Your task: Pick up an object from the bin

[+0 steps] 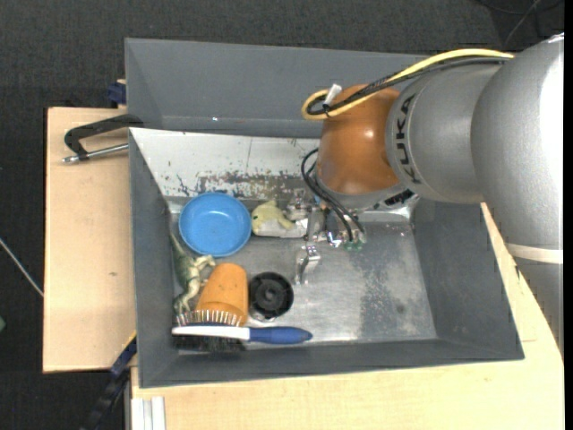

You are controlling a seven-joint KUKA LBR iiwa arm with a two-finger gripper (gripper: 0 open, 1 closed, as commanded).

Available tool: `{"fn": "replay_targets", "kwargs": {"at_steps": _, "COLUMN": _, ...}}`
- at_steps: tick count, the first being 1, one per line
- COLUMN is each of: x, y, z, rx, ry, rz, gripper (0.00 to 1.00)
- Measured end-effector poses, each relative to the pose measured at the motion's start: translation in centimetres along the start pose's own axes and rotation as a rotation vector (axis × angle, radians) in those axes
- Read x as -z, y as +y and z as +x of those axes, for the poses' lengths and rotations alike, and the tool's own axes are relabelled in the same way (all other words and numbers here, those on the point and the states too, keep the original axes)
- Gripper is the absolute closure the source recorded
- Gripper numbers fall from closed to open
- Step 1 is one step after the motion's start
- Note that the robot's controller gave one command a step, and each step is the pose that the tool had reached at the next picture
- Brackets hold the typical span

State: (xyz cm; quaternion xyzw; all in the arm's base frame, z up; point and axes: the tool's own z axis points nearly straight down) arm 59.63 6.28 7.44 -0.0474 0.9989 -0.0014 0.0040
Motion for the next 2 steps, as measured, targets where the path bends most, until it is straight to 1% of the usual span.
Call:
{"fn": "replay_targets", "kwargs": {"at_steps": 1, "x": 0.5, "y": 0.1, "z": -0.6, "rx": 0.001, "ry": -0.023, "rz": -0.001, "gripper": 1.0}}
{"fn": "replay_targets", "kwargs": {"at_steps": 2, "x": 13.4, "y": 0.6, "z": -0.8, "rx": 0.061, "ry": -0.008, "rz": -0.004, "gripper": 1.0}}
